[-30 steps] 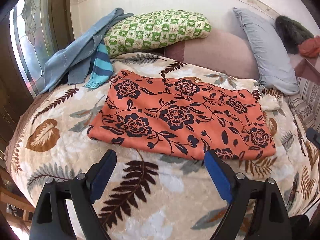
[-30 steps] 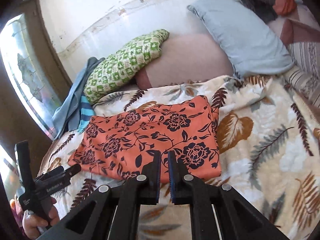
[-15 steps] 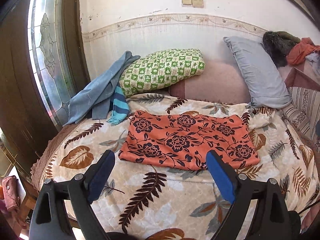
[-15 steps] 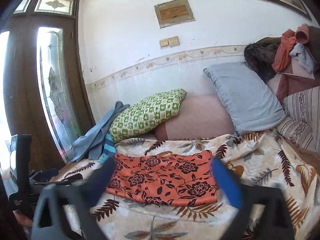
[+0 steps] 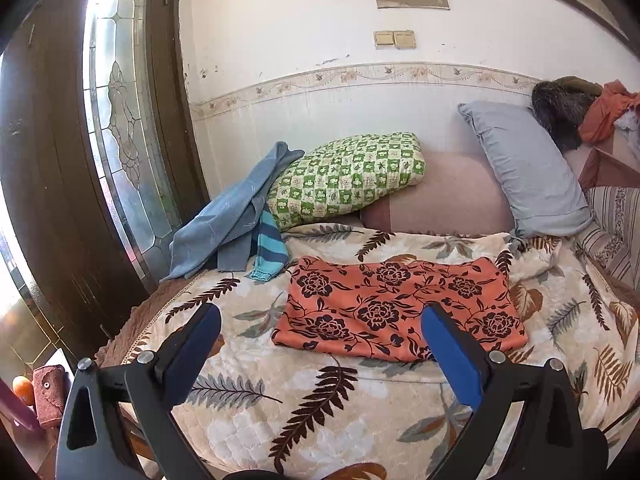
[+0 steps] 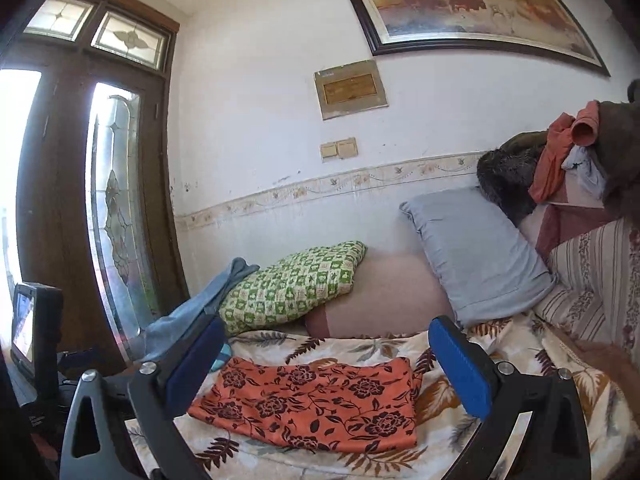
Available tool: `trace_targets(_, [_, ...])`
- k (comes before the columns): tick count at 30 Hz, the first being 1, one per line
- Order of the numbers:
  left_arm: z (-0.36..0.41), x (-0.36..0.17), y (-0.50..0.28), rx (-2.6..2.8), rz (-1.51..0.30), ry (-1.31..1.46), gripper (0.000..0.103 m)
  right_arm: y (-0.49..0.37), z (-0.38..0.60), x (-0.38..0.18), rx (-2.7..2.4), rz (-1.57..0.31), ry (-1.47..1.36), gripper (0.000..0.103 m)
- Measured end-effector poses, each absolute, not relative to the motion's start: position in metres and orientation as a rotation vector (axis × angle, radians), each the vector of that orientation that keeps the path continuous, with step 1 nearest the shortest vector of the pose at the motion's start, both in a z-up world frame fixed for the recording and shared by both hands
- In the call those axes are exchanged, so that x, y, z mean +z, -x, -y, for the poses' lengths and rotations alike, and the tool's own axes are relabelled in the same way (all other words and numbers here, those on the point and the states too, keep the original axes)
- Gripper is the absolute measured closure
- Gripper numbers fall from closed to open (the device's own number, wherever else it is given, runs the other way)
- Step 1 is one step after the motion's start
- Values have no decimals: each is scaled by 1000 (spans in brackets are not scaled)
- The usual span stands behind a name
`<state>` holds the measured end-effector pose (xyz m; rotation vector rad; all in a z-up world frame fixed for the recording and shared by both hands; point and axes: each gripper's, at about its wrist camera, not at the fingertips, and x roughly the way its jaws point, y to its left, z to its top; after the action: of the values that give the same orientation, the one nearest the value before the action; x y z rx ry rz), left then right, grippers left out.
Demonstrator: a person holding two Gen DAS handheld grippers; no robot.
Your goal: Fold small clothes
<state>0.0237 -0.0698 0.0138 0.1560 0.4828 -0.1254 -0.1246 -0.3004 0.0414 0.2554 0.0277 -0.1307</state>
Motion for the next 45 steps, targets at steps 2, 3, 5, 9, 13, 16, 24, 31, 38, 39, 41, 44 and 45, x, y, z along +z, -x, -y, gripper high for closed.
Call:
trace_targets(2, [69,16,-21,-123,-472,-154,3,125,307,35,-55,-56,-334,0])
trace_targets(3, [68,17,-20,-122,-471,-158,3,120,309,32,-37,-112,-343,0])
trace_targets(5, [69,17,-19,-119,-469,-168,3,111,308,26,-64,-178,-317,0])
trace_targets(9, [72,12,-20,-120,-485,-187,3,106,301,19,-119,-224,-251,0])
trace_targets(13, [74,8,-21,-126,-506,-196,3,99,300,17,-143,-264,-232,0])
trace_targets(16, [75,7,-21,-123,-508,-204,3,95,304,15,-154,-295,-245,0])
trace_targets(24, [73,8,-24,-114,-509,-211,3,98,317,15,-193,-319,-268,0])
trace_targets(31, [80,6,-22,-122,-511,-235,3,100,323,12,-187,-356,-280,0])
trace_targets(38, [90,5,-17,-153,-513,-259,3,100,334,6,-188,-388,-318,0])
trace_targets(39, [92,5,-17,-157,-514,-261,3,101,336,6,-184,-390,-330,0])
trace_targets(41, [95,4,-16,-162,-514,-267,3,103,341,5,-181,-390,-351,0])
trace_targets(44, [99,2,-17,-166,-524,-273,3,103,347,5,-185,-394,-364,0])
trace_targets(45, [99,2,-17,-168,-524,-272,3,103,348,5,-184,-397,-368,0])
